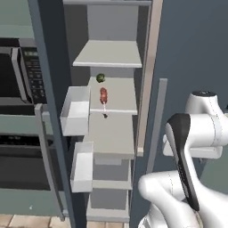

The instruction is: Store the kebab skewer in the freezer for long-term storage. Close the freezer door after placing the cooked food.

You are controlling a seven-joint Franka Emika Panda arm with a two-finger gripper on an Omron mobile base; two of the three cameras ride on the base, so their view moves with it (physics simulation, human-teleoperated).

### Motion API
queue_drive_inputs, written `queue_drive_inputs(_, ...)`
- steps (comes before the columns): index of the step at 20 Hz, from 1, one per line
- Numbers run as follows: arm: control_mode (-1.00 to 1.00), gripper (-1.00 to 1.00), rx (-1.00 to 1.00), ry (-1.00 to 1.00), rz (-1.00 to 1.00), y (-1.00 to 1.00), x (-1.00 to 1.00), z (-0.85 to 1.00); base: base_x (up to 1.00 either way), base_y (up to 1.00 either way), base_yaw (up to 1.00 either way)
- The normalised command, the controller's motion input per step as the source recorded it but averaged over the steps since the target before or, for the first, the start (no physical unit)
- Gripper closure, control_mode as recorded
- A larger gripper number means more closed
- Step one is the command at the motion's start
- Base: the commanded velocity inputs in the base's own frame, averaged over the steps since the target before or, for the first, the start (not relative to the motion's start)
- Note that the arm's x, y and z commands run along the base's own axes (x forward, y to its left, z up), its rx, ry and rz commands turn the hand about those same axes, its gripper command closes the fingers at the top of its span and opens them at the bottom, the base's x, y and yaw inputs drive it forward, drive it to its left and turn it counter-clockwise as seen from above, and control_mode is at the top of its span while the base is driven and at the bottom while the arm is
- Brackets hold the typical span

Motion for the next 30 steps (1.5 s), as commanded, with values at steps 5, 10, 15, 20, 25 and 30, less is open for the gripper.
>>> queue_drive_inputs(5,1.0,-1.0,0.0,0.0,0.0,0.0,0.0,0.0,-0.28,0.38,-0.33)
queue_drive_inputs(10,1.0,-1.0,0.0,0.0,0.0,0.0,0.0,0.0,-0.47,0.43,-0.15)
queue_drive_inputs(15,1.0,-1.0,0.0,0.0,0.0,0.0,0.0,0.0,-0.43,0.53,0.0)
queue_drive_inputs(20,1.0,-1.0,0.0,0.0,0.0,0.0,0.0,0.0,-0.36,0.46,-0.01)
queue_drive_inputs(25,1.0,-1.0,0.0,0.0,0.0,0.0,0.0,0.0,-0.37,0.27,-0.11)
queue_drive_inputs(30,1.0,-1.0,0.0,0.0,0.0,0.0,0.0,0.0,-0.29,0.31,-0.17)
